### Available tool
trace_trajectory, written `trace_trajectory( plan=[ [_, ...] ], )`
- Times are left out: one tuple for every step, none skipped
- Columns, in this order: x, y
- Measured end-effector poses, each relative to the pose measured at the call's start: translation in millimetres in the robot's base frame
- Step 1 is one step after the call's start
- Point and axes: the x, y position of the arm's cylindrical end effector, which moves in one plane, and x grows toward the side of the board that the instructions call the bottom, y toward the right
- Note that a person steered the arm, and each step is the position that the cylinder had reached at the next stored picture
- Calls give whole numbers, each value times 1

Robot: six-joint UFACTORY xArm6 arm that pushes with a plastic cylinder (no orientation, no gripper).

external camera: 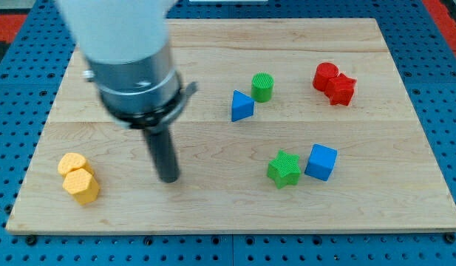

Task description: Push the blue triangle to the left of the green circle

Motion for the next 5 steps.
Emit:
trace_trajectory(
  plan=[
    [-23, 89],
    [-49, 110],
    [-84, 142],
    [-115, 102],
    [-135, 36]
  ],
)
